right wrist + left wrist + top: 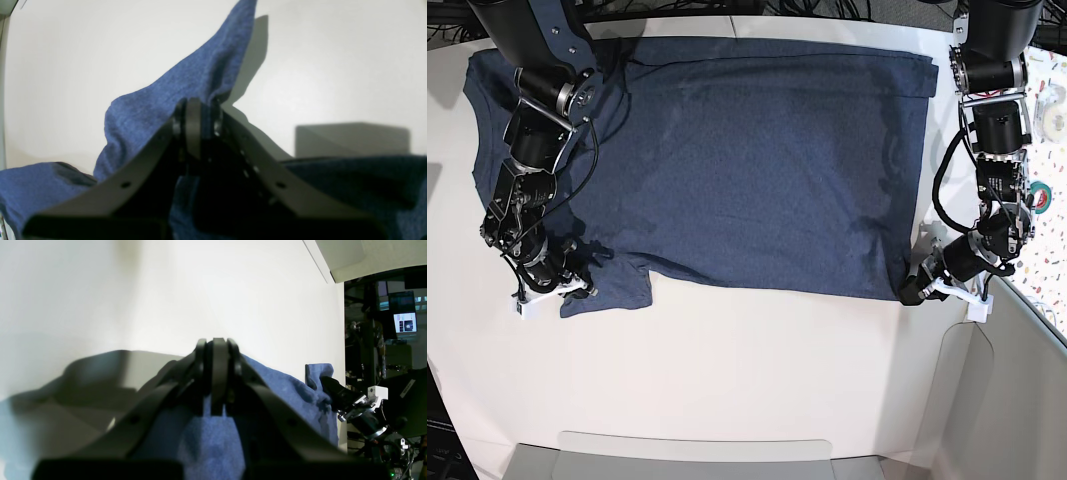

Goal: Layout the t-shirt on the table in an organized manner, then fold the t-shirt properly
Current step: 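Lift the grasped edge with both grippers and fold it over the shirt body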

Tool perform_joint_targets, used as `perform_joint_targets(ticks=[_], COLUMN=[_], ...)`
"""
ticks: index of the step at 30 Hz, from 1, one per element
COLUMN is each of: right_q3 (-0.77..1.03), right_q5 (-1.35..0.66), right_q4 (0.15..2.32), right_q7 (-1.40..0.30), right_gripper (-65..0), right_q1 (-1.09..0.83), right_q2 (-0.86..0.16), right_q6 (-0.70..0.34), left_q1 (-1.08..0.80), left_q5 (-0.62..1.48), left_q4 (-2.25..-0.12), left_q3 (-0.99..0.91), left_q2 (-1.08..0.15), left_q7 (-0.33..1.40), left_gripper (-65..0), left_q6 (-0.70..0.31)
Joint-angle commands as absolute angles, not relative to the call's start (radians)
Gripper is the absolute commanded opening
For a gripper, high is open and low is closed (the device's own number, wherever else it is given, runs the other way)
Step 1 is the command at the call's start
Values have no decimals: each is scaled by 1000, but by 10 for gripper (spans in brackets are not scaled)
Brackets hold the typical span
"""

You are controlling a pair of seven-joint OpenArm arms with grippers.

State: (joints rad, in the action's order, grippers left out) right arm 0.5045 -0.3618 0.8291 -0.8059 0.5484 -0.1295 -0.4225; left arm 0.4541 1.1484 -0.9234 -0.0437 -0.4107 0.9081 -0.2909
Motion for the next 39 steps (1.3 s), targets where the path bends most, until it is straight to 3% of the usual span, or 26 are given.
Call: perform_joint_targets(ticks=[1, 8, 16, 28, 39], right_q3=[501, 501, 499, 501, 507], right_q5=[-371, -371, -371, -371, -414], right_q4=[848, 860, 1067, 1455, 1765], right_q7=[-794, -794, -918, -1036, -1038], right_gripper=[-628, -629, -630, -630, -630], right_q1=[593, 611, 567, 332, 81], right_q2=[-140, -162, -170, -166, -166], right_q6=[-435, -455, -547, -641, -641], left_q1=[483, 446, 363, 191, 82], left_q5=[1170, 1170, 1171, 1173, 1170], left_q4=[-949, -1098, -1254, -1488, -1498], left_q3=[-47, -54, -56, -90, -122], left_q2=[-427, -427, -427, -476, -481], left_q7=[889, 889, 889, 889, 889], left_gripper=[-650, -650, -650, -650, -650], left_q6=[-302, -302, -302, -302, -302])
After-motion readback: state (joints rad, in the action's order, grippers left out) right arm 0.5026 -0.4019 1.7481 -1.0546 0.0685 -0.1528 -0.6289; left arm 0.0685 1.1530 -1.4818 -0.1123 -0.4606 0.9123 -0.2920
